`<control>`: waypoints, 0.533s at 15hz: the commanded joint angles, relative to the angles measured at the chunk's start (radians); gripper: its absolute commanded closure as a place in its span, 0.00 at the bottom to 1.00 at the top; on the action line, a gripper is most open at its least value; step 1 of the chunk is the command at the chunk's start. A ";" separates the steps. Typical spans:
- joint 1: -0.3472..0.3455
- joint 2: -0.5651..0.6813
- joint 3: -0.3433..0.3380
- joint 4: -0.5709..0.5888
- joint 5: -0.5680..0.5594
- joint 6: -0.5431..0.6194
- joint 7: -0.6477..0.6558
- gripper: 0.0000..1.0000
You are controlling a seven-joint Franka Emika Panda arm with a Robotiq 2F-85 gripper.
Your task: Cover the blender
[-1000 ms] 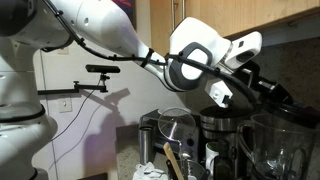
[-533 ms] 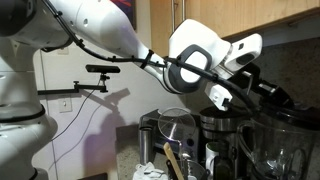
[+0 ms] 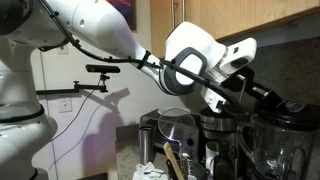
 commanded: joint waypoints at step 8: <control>0.012 -0.085 0.012 -0.090 0.002 -0.002 0.012 0.81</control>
